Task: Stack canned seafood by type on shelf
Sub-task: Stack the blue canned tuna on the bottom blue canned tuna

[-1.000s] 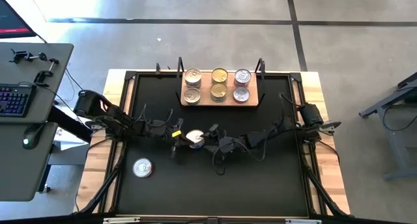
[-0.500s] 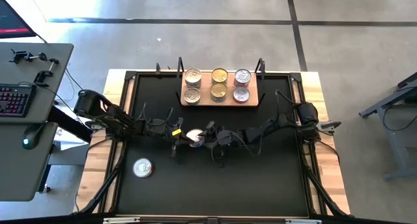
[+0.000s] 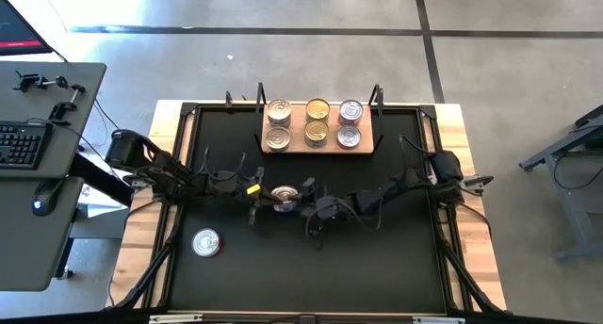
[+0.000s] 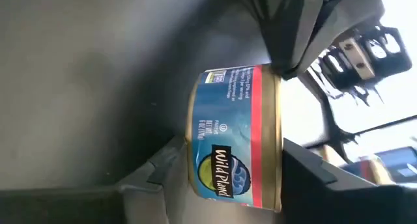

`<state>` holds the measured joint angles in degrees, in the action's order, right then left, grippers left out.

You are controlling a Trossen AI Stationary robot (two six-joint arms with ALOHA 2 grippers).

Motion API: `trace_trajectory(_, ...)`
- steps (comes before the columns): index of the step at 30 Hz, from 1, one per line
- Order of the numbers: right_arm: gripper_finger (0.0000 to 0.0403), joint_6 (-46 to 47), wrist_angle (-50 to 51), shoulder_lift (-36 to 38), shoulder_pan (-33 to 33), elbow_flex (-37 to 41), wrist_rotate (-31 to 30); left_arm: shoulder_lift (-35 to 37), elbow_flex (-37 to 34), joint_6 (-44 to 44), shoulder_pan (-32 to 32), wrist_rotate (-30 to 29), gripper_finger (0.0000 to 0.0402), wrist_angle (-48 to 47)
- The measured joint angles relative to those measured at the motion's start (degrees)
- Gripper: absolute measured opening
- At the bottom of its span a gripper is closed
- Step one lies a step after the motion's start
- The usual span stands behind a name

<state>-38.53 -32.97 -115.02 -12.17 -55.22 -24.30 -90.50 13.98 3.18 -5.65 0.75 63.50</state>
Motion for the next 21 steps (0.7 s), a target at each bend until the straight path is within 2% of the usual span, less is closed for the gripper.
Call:
trace_trajectory(3,0.0164,0.73,3.86,2.02,-2.26,0.10,-7.63,2.93,-0.04,-0.12,-0.63,-1.92,0.0000,-1.13)
trace_trajectory(6,0.0164,1.96,10.20,4.92,-3.53,-1.72,-12.91,7.26,-0.06,-0.07,-1.84,-8.47,0.0000,-6.59)
trace_trajectory(9,0.0164,5.16,22.50,7.16,-3.57,-7.74,-18.48,13.34,-0.04,-0.57,-3.57,-16.18,0.0000,-14.93)
trace_trajectory(12,0.0164,7.12,39.70,7.07,-2.59,-16.74,-25.79,20.30,-0.04,-2.62,-5.73,-23.44,0.0000,-25.17)
trace_trajectory(16,0.0164,9.99,50.77,6.77,0.82,-26.67,-24.95,30.06,-0.04,-6.75,-9.10,-34.03,0.0000,-38.99)
trace_trajectory(18,0.0164,9.69,51.14,6.76,3.22,-28.72,-24.26,34.78,-0.04,-8.65,-10.93,-38.29,0.0000,-45.72)
trace_trajectory(21,0.0164,6.23,49.99,6.70,7.10,-29.93,-18.95,40.64,-0.06,-12.22,-13.27,-41.71,0.0000,-54.62)
